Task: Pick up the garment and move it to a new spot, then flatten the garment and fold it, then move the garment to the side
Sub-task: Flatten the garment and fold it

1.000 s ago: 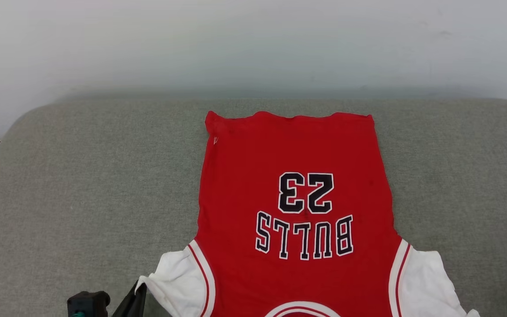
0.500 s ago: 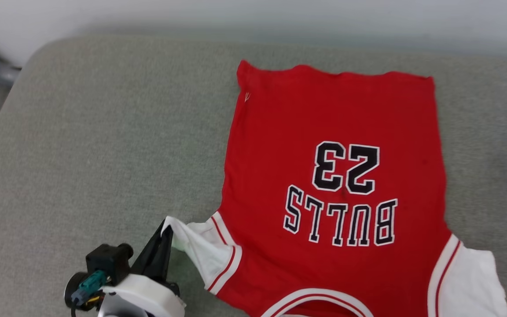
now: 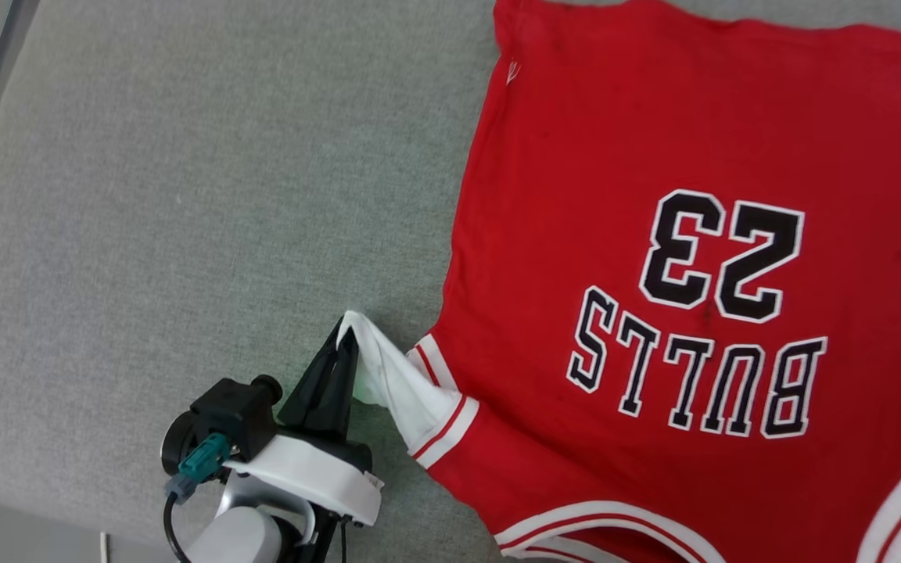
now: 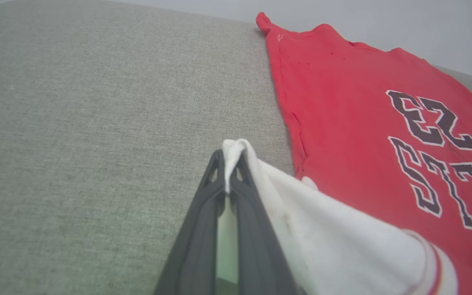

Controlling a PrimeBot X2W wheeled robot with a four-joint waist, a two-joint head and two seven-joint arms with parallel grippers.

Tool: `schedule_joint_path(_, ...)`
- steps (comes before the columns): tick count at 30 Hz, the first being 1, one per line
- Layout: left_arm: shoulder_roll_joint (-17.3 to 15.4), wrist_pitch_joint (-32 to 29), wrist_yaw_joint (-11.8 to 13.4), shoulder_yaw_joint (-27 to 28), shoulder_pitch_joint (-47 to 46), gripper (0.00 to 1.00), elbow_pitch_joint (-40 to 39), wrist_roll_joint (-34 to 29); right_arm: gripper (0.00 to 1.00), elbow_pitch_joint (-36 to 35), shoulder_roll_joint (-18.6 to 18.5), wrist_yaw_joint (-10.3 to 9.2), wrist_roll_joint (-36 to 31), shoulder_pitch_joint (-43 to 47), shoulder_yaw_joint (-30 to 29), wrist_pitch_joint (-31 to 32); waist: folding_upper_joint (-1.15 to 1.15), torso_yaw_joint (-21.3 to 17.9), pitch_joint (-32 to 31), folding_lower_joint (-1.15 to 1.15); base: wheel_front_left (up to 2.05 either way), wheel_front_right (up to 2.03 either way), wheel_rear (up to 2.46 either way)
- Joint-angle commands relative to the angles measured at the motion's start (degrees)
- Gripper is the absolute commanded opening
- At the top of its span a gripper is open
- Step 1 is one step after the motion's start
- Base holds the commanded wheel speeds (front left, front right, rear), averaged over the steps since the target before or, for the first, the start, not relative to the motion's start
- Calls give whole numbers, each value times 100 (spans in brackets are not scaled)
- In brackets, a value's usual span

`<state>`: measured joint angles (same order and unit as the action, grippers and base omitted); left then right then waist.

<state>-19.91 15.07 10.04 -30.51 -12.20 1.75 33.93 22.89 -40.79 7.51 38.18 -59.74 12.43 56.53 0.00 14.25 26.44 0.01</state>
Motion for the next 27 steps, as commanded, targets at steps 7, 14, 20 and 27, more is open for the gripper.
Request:
schedule_joint_path(7,404,14,-225,111,-293,0,-18,-296,100,481,117,-4,-495,-562,135,447,0,466,861,-1,0,0,0)
schedule_joint_path(14,633,13,-415,231,-369,0,91,-474,100,983,192,-4,-634,-39,326,404,0,570,1003,-1,0,0,0)
schedule_joint_path(20,727,13,-507,335,-322,0,108,-574,100,1161,120,-4,-601,158,402,368,0,595,998,-1,0,0,0)
schedule_joint_path(27,827,13,-630,474,-242,0,183,-645,0,1070,53,-5,-600,-76,452,115,0,553,889,-1,0,0,0)
